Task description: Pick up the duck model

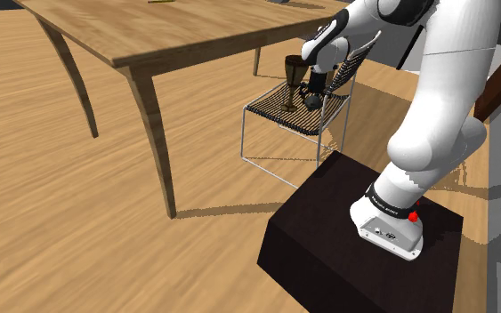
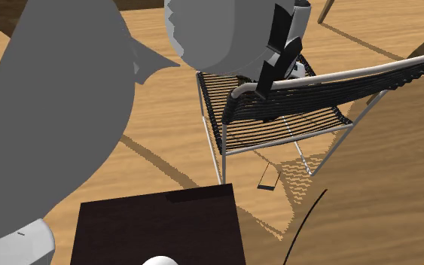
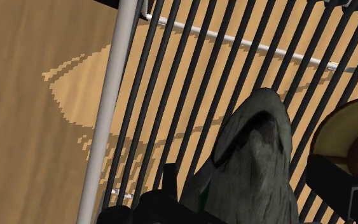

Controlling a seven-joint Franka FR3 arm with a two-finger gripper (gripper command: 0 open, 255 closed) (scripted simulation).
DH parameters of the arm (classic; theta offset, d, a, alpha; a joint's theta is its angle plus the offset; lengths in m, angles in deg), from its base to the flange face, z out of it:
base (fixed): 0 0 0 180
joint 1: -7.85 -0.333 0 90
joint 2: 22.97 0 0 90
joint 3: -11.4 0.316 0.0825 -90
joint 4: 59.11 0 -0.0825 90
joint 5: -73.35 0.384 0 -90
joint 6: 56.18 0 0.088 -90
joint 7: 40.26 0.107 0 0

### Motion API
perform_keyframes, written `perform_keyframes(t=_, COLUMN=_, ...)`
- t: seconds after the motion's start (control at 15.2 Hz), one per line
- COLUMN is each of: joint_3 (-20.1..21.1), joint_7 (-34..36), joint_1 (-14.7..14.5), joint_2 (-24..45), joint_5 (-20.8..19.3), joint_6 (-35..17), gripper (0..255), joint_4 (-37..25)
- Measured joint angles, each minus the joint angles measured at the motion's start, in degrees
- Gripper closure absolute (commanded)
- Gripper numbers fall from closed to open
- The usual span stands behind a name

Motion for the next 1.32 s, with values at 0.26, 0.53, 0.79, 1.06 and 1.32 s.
perform_keyframes(t=0.26, joint_3=0.1, joint_7=0.0, joint_1=0.1, joint_2=0.6, joint_5=0.2, joint_6=-0.9, gripper=255, joint_4=0.4)
perform_keyframes(t=0.53, joint_3=0.1, joint_7=0.0, joint_1=0.1, joint_2=0.5, joint_5=0.2, joint_6=-0.9, gripper=255, joint_4=0.4)
perform_keyframes(t=0.79, joint_3=0.1, joint_7=-0.1, joint_1=0.1, joint_2=0.5, joint_5=0.2, joint_6=-0.9, gripper=255, joint_4=0.4)
perform_keyframes(t=1.06, joint_3=-0.1, joint_7=0.0, joint_1=-0.1, joint_2=-0.8, joint_5=-0.2, joint_6=0.8, gripper=255, joint_4=0.0)
perform_keyframes(t=1.32, joint_3=-0.5, joint_7=0.4, joint_1=-0.4, joint_2=-3.1, joint_5=-0.8, joint_6=3.1, gripper=255, joint_4=-0.1)
